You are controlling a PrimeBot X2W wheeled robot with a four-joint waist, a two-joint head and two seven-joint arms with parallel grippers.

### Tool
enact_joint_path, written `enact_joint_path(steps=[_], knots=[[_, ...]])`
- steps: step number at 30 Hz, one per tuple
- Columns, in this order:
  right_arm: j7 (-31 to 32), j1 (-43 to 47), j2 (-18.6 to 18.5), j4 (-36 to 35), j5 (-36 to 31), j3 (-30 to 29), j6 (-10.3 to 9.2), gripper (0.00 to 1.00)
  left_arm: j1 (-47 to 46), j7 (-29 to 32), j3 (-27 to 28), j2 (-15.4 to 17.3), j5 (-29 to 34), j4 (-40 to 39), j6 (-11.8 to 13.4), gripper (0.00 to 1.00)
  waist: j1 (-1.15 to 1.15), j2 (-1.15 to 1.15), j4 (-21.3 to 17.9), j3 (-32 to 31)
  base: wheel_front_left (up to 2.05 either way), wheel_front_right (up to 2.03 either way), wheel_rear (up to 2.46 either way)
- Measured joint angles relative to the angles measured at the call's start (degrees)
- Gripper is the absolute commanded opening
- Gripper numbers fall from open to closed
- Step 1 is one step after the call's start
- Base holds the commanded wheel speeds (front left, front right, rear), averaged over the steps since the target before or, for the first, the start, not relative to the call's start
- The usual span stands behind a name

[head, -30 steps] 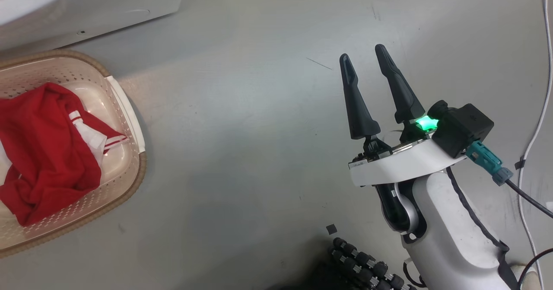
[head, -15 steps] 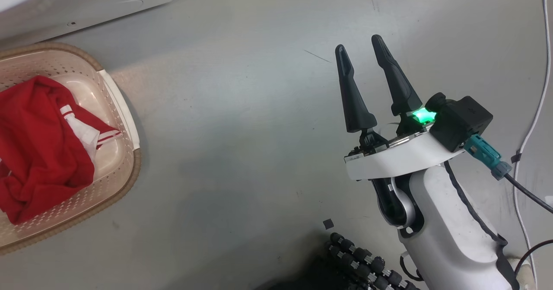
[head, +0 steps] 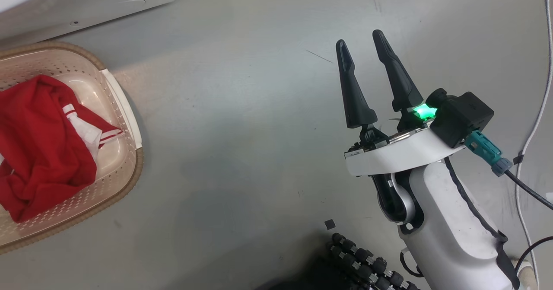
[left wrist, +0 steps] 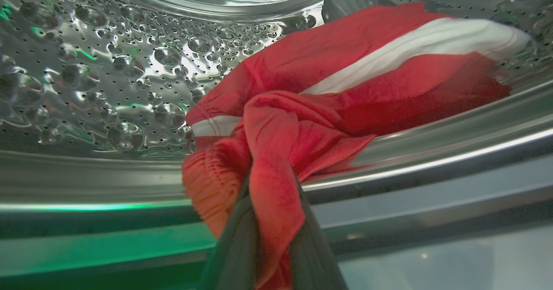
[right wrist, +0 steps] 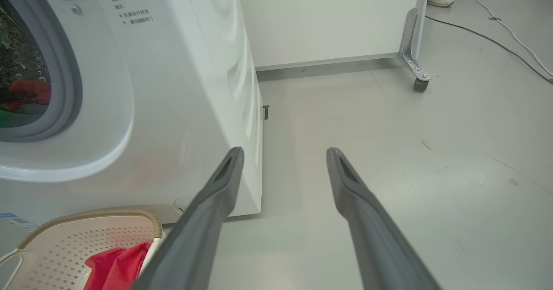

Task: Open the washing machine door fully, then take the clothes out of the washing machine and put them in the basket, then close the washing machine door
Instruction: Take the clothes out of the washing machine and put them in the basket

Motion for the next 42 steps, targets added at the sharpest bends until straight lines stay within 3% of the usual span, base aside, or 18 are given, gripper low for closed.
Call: enact_joint_path(steps=[10,19,42], knots=[[0.0,-0.62,-0.01,1.04,-2.04,-1.0,-0.01,1.0,0.07,-6.28,0.45,-4.74,-2.87,-0.58,0.01,0.0,0.0,0.0,1.81,-1.1,0.0,0.0,0.0],[0.0,-0.83,-0.04,2.61,-5.87,-2.19,0.02,1.0,3.3,-16.19,0.93,-9.45,-5.61,-3.86,-0.11,0.0,0.0,0.0,4.72,-3.09,0.0,0.0,0.0],[0.0,2.14,-1.22,7.77,-12.32,-6.17,1.67,1.0,25.77,-38.21,1.05,-21.35,-10.25,-15.92,0.48,0.0,-0.01,0.0,13.16,-14.33,0.0,0.0,0.0]])
